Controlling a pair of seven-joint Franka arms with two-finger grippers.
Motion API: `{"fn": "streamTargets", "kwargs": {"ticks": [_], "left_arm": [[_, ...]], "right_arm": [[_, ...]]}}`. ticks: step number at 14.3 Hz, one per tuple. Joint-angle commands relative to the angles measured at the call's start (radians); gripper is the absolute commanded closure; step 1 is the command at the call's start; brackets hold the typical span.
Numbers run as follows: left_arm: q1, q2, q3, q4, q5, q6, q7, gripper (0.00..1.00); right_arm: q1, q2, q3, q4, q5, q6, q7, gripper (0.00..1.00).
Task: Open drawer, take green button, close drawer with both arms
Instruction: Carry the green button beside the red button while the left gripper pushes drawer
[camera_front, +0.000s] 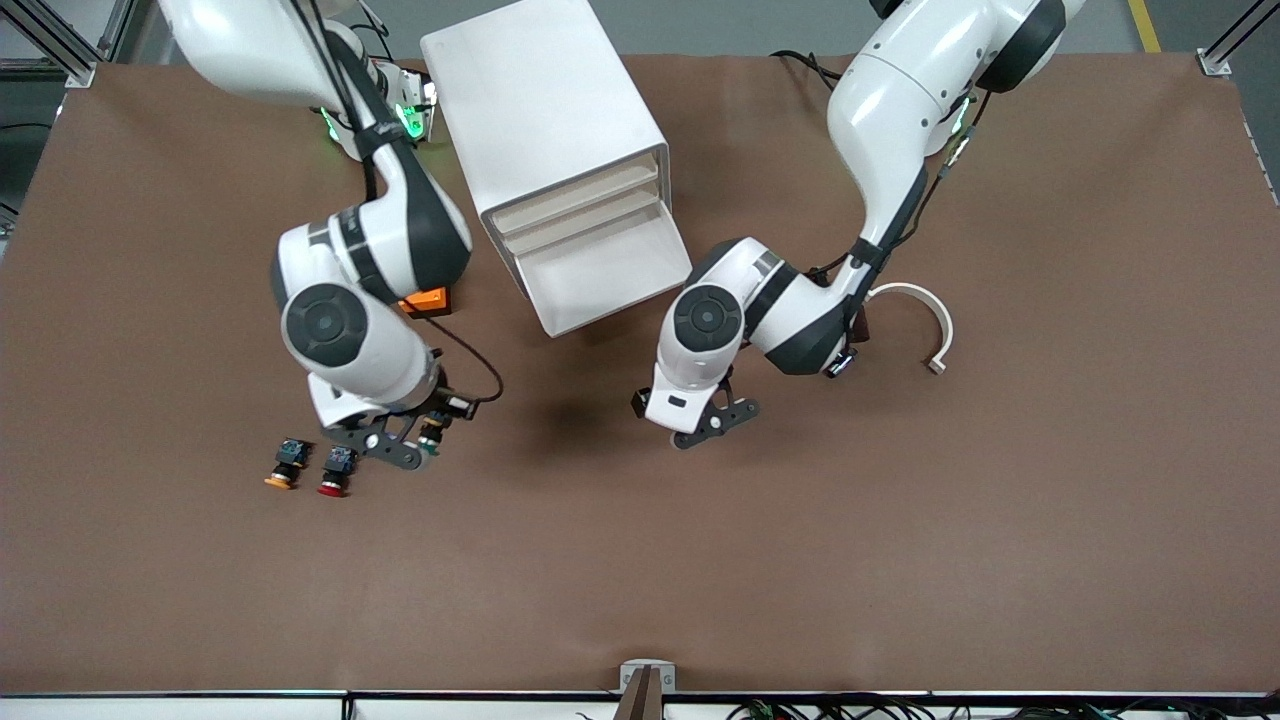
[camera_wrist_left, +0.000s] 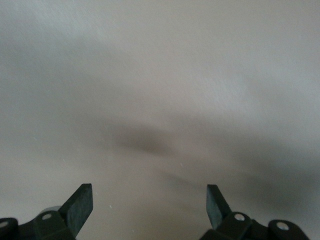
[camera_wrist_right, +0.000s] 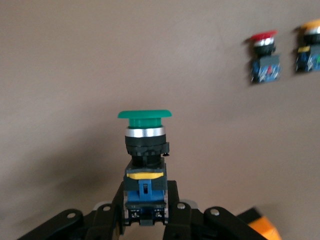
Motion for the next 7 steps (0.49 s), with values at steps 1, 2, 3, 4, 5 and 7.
{"fn": "streamTargets", "kwargs": {"ticks": [1,2,3,4,5,7], "left_arm": [[-0.045,-0.011,-0.001,-0.013,0.022,0.012,-0.044,0.0],[-0.059,-0.01,-0.001,-0.013,0.022,0.012,-0.06,0.0],[-0.077,-0.01,-0.001,-0.013,0.022,0.012,-0.075,0.0],[-0.094,-0.01,-0.001,-0.013,0.022,0.011,-0.083,0.0],[-0.105,-0.01,-0.001,-0.013,0.016,0.006,-0.086,0.0],[-0.12,-0.01,-0.002,-0.013,0.012,0.0,-0.088,0.0]], "right_arm": [[-0.066,0.045,0.019,-0.033,0.011,0.085,-0.126,1.0],[-0.082,0.055,0.019,-0.056,0.011,0.125,-0.149,1.0],[-0.092,0.064,0.019,-0.077,0.011,0.16,-0.163,1.0],[-0.106,0.075,0.019,-0.093,0.011,0.189,-0.175,1.0],[-0.114,0.085,0.021,-0.098,0.011,0.2,-0.186,1.0],[-0.137,0.113,0.021,-0.099,0.014,0.225,-0.2,1.0]]}}
